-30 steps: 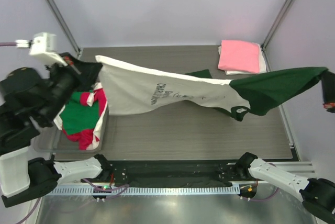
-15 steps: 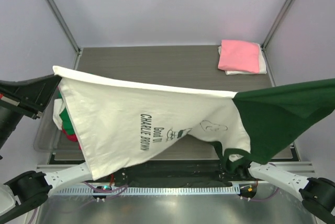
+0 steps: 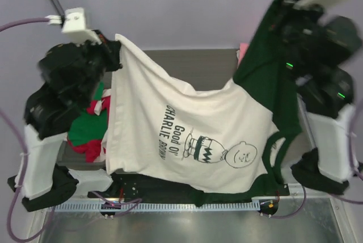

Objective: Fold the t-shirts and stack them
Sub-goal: Flatten the tshirt out

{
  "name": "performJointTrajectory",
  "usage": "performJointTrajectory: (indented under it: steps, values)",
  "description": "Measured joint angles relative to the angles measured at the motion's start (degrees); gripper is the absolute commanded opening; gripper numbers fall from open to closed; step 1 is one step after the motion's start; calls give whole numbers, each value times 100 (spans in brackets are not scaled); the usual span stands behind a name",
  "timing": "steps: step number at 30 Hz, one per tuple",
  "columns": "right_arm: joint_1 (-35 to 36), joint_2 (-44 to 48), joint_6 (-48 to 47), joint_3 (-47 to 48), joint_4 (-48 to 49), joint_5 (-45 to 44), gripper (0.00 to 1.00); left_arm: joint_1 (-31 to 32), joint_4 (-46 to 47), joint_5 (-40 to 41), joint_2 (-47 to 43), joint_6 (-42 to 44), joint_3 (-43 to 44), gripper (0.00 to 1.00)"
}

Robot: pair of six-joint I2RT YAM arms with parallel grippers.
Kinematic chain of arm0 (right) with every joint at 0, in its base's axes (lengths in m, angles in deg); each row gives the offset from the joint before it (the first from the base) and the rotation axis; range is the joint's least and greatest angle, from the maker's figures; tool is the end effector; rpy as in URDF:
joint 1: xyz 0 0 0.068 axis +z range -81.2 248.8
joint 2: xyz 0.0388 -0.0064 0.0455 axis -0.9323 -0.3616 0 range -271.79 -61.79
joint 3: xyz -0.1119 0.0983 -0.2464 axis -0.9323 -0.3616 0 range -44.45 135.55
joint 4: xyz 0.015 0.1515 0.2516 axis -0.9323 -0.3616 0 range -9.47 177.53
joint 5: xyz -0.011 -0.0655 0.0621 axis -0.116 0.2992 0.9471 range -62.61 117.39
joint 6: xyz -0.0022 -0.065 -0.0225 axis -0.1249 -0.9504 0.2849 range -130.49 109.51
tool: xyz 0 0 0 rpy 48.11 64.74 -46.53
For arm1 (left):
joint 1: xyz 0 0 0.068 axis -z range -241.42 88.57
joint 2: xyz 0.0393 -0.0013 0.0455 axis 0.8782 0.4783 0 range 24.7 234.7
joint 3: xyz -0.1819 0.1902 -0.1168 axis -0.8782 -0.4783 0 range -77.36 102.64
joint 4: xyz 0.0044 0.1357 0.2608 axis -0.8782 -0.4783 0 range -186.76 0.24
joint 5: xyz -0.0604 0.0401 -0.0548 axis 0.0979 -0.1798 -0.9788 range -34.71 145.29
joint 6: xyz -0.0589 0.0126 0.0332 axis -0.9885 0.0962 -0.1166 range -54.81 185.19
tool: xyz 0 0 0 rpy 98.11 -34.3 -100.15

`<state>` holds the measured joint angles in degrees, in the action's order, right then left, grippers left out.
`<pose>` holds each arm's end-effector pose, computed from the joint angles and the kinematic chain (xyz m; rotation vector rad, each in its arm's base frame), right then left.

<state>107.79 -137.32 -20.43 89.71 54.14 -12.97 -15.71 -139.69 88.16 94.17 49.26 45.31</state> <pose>0.1390 0.0661 0.7038 0.1218 1.2339 0.0427 0.1345 -0.0948 0.6420 -0.0657 1.5366 -0.4245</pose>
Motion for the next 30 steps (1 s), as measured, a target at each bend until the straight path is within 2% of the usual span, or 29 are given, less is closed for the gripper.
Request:
performJointTrajectory:
  steps: [5,7,8,9,10,12,13,14,17,19,25,28,30]
  values:
    - [-861,-2614,4,-260,179,42,1,-1681,170,-254,1185,-619,-1333,0]
    - [-1130,-4207,105,264,297,-96,58,-2190,153,-352,2124,-813,-1565,0]
    - [-1233,-4894,262,363,339,-96,81,-2409,63,-452,2765,-922,-1443,5]
    - [-1327,-5582,431,444,205,-96,99,-2636,-9,-616,3589,-1005,-1204,11]
    - [-1368,-6033,566,476,59,-90,100,-2798,-127,-728,4269,-1075,-962,29]
    - [-1460,-6918,870,463,-457,-70,100,-3062,-289,-933,5473,-1176,-656,49]
    - [-1497,-7167,1021,354,-671,-59,100,-3191,-374,-1043,5884,-1196,-789,65]
    - [-1528,-7302,1200,164,-872,-63,100,-3265,-361,-1126,5965,-1226,-1115,68]
    - [-1508,-6725,1558,-481,-848,-122,100,-3316,-568,-1252,5639,-1316,-2009,70]
    - [-1508,-6006,1773,-1067,-857,-52,100,-3257,-647,-1270,5209,-1379,-2208,70]
    - [-1589,-3945,2479,-2441,-549,474,100,-3130,-146,-1316,3064,-1563,-2999,66]
    - [-1744,-3493,2785,-3027,-323,992,100,-3132,140,-1412,2507,-1663,-3589,62]
    - [-1908,-3488,2990,-3368,-164,1550,92,-3106,273,-1517,2411,-1679,-4046,61]
